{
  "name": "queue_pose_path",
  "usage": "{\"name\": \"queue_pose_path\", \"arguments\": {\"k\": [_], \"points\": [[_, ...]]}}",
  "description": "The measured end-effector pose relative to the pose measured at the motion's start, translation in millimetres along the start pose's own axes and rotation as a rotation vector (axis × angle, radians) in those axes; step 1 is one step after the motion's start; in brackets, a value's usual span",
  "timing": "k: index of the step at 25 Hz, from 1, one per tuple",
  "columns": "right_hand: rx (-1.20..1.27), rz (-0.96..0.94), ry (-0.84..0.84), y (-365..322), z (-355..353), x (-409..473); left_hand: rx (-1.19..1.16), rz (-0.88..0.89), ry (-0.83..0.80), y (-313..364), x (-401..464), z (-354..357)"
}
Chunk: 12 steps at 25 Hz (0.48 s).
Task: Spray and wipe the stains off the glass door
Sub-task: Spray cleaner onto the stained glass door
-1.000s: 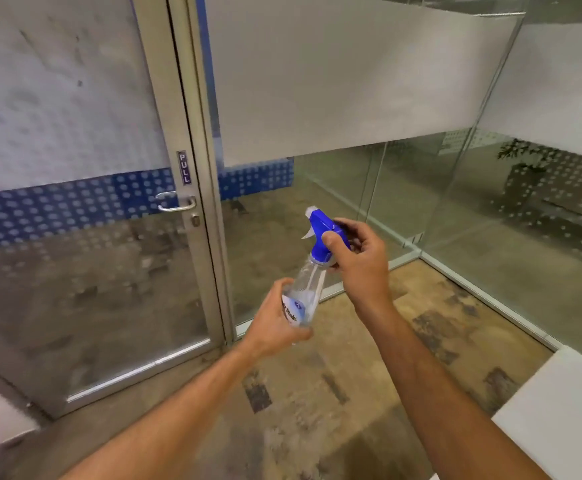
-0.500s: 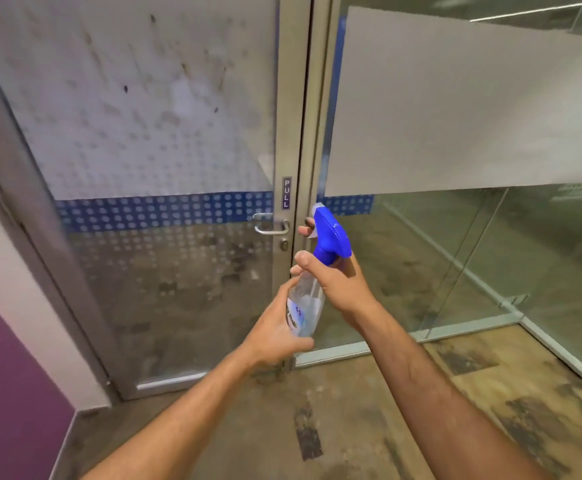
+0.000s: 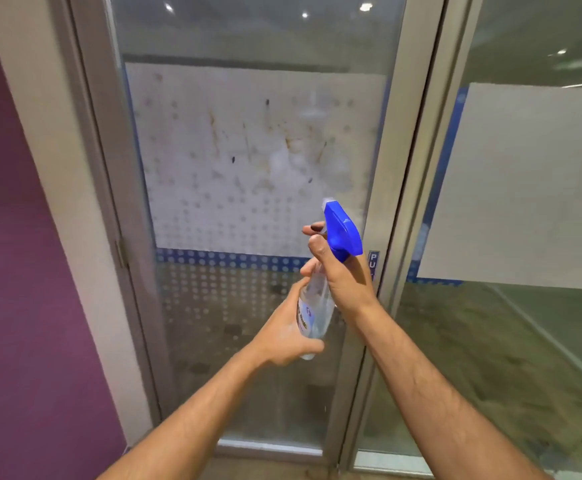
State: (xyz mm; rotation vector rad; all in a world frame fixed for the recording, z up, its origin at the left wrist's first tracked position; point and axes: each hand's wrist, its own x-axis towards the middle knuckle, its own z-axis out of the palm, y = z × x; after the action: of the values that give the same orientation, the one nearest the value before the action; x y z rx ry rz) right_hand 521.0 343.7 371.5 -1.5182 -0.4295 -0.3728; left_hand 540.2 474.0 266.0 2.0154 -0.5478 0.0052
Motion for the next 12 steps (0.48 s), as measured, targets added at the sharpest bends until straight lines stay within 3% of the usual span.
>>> {"name": "queue_pose_path", "arguments": {"k": [4,12], "points": [[-0.04,-0.091,0.029,-2.2,30.2,40.4,0.044,0.033,0.017,-1.7,25.2,-52.1],[0.0,-0.142,0.25,15.1,112.3,92.3,0.062,0.112,-0.054,-39.7,55.2,-136.6]]}}
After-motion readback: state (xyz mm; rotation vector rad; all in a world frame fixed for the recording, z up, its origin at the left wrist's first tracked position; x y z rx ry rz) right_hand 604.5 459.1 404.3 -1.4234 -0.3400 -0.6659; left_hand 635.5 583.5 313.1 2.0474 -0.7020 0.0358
